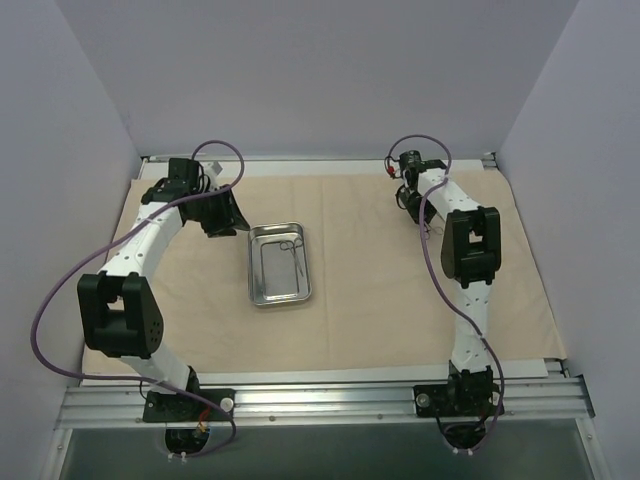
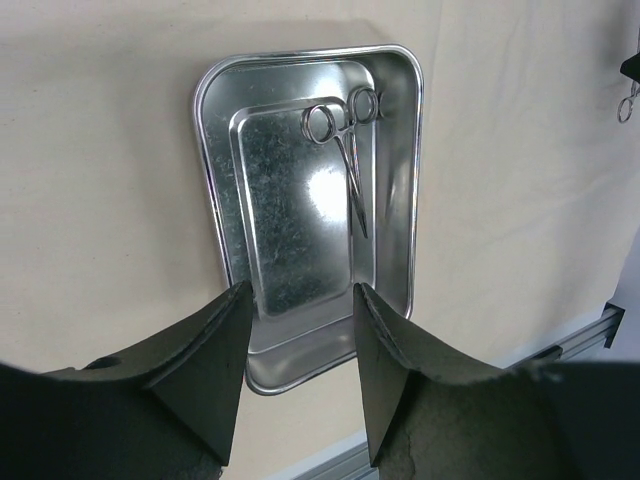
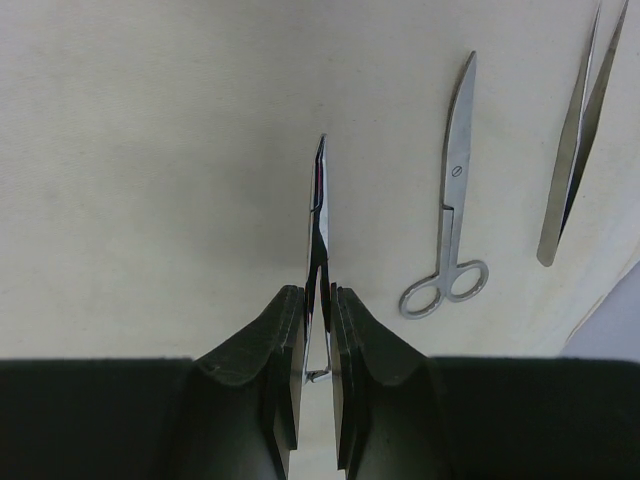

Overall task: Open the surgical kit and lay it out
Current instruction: Place the medical item in the surgical kit.

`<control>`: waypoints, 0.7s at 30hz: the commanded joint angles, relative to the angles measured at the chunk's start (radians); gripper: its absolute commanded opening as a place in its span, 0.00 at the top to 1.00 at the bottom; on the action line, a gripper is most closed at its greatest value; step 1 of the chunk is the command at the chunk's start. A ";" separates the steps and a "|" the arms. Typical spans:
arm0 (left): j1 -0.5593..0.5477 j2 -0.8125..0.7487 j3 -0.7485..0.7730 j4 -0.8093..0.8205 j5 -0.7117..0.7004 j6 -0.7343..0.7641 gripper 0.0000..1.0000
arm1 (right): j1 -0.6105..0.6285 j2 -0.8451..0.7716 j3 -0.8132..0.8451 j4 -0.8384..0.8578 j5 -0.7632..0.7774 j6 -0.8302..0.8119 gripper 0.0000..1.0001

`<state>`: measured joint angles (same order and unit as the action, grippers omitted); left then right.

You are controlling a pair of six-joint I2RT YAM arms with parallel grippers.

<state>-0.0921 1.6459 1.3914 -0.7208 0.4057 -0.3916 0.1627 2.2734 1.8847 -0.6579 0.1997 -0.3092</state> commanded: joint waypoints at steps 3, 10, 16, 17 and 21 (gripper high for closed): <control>0.017 -0.028 0.001 0.038 0.031 0.030 0.47 | -0.025 0.011 0.047 -0.016 0.055 -0.044 1.00; 0.025 0.014 0.027 0.035 0.047 0.030 0.47 | -0.026 0.024 0.027 -0.012 0.037 -0.051 1.00; 0.026 0.038 0.034 0.040 0.059 0.028 0.47 | -0.026 0.017 -0.007 -0.014 0.033 -0.051 1.00; 0.028 0.041 0.035 0.041 0.064 0.027 0.47 | -0.026 0.014 -0.015 -0.013 0.033 -0.050 1.00; 0.028 0.052 0.040 0.038 0.067 0.026 0.48 | -0.023 0.003 -0.042 -0.014 0.032 -0.050 1.00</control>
<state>-0.0742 1.6932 1.3911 -0.7204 0.4465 -0.3805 0.1326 2.3005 1.8675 -0.6407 0.2207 -0.3458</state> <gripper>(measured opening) 0.527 0.145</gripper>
